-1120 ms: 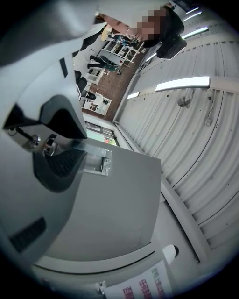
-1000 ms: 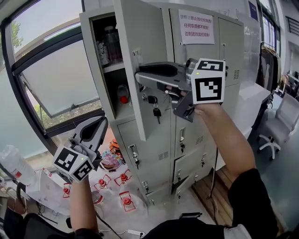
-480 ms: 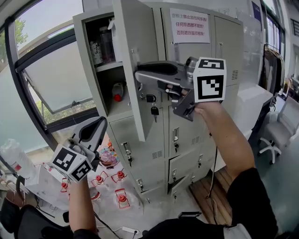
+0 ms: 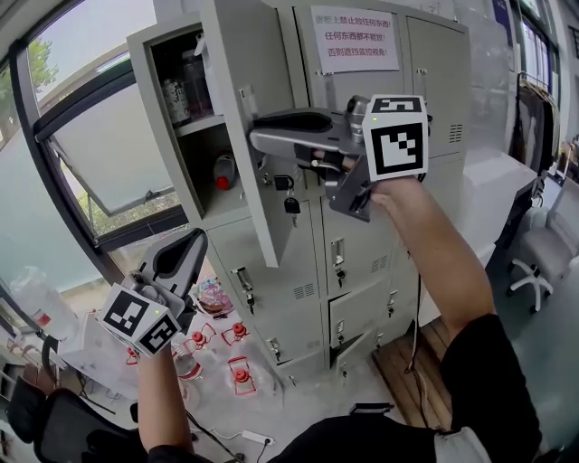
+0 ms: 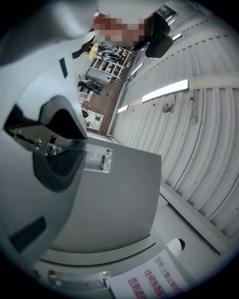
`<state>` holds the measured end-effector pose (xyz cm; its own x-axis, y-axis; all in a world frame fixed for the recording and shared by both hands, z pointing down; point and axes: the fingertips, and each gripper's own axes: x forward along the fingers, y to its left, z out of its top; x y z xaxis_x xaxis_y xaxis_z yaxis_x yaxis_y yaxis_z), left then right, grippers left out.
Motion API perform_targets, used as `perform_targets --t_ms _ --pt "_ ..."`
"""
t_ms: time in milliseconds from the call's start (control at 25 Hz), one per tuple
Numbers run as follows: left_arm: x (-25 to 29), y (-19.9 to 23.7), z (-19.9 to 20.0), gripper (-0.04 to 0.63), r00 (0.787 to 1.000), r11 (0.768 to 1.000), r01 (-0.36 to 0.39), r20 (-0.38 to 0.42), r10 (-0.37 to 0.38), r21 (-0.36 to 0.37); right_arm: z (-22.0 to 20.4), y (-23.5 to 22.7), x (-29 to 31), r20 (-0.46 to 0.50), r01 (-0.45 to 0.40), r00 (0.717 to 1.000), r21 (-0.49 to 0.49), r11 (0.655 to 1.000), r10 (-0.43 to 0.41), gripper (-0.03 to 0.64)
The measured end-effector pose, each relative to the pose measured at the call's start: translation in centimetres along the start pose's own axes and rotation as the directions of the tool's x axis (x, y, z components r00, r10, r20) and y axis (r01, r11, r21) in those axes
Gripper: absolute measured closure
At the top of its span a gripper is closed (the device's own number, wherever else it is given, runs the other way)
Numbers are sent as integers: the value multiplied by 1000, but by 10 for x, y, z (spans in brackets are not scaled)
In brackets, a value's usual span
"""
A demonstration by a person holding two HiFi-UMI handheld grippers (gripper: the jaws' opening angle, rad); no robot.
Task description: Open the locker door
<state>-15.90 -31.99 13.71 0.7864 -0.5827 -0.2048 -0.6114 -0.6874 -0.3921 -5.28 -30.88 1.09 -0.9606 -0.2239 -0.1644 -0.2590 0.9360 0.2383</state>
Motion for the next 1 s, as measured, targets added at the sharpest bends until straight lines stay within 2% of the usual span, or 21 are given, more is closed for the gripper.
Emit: perform_targets --t_ms 640,1000 --pt "-7 4 -12 580 1000 999 20 -4 -20 -33 3 2 -15 43 -53 998 57 997 50 542" --pt "17 -22 -11 580 1000 999 -16 -16 15 -34 9 0 -43 75 -157 986 88 984 150 543"
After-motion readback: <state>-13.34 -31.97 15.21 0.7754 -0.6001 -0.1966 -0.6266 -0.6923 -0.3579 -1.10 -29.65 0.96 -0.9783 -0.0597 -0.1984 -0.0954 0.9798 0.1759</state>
